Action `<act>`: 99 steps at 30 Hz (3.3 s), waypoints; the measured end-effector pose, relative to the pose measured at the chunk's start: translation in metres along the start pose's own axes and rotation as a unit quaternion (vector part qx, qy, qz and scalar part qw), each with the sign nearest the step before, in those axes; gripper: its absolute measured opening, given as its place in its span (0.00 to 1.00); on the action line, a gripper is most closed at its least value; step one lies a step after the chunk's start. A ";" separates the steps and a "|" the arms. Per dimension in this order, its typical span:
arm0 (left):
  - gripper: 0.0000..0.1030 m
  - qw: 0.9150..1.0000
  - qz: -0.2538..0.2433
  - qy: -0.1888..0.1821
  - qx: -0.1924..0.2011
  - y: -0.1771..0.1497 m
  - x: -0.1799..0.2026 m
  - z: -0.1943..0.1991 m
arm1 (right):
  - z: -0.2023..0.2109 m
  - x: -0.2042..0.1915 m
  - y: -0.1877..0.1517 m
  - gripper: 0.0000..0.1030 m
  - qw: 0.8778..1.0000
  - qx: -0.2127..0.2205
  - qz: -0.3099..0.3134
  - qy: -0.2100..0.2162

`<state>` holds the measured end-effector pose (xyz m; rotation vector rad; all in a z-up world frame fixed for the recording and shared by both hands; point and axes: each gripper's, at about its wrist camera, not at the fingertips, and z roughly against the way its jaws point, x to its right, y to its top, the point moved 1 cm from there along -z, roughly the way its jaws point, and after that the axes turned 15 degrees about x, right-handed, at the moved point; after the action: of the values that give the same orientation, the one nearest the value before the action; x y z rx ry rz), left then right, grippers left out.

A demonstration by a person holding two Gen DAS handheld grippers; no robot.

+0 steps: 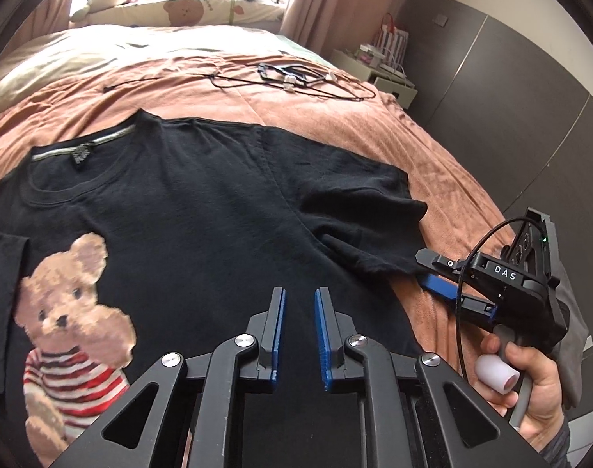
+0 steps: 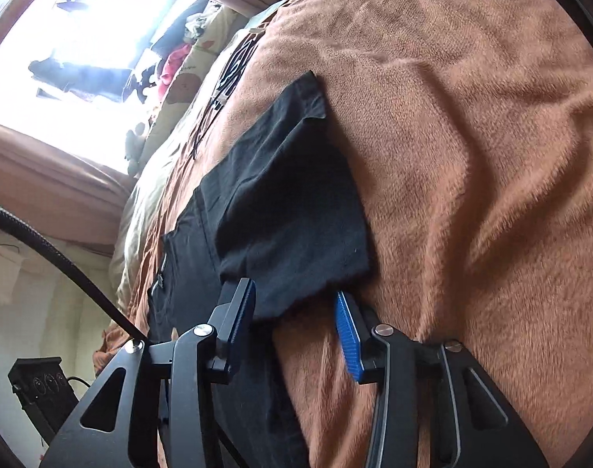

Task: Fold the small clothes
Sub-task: 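Grasp the sleeve edge with the right gripper, then fold the held sleeve over the shirt body and open the right gripper, then move both grippers to the newly folded side edge of the shirt, then pinch the folded side edge with the left gripper and lift it slightly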

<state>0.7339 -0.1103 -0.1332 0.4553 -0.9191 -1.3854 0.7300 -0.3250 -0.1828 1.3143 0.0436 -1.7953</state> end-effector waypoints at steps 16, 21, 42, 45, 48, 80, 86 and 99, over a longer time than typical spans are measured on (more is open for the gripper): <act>0.09 0.998 0.002 -0.023 -0.051 -0.022 0.015 -0.078 | 0.003 -0.048 0.005 0.01 0.995 0.026 0.047 0.084; 0.09 0.998 0.011 -0.025 -0.050 -0.019 0.015 -0.084 | 0.014 -0.067 -0.003 0.01 0.992 0.026 0.060 0.111; 0.09 0.998 0.033 0.036 -0.029 0.003 -0.021 -0.012 | -0.028 -0.069 -0.032 0.02 0.988 -0.054 0.042 0.138; 0.09 0.998 0.030 0.042 -0.022 0.009 -0.021 0.002 | -0.034 -0.066 -0.034 0.05 0.989 -0.077 0.028 0.126; 0.09 0.998 0.024 0.044 -0.022 0.015 -0.016 0.012 | -0.030 -0.060 -0.031 0.44 0.991 -0.082 0.021 0.105; 0.58 0.993 -0.090 -0.009 -0.079 0.000 0.106 -0.107 | 0.055 0.019 0.032 0.39 0.999 0.032 -0.013 0.016; 0.56 0.989 -0.119 0.006 -0.091 -0.007 0.109 -0.140 | 0.055 0.014 0.036 0.39 0.999 0.032 -0.004 0.007; 0.12 0.994 -0.086 -0.006 -0.073 0.009 0.092 -0.127 | 0.050 -0.001 0.028 0.39 0.999 0.021 0.002 0.024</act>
<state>0.8310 -0.2265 -0.1755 0.4234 -0.7961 -1.6012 0.7108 -0.3662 -0.1474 1.3856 0.0286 -1.7700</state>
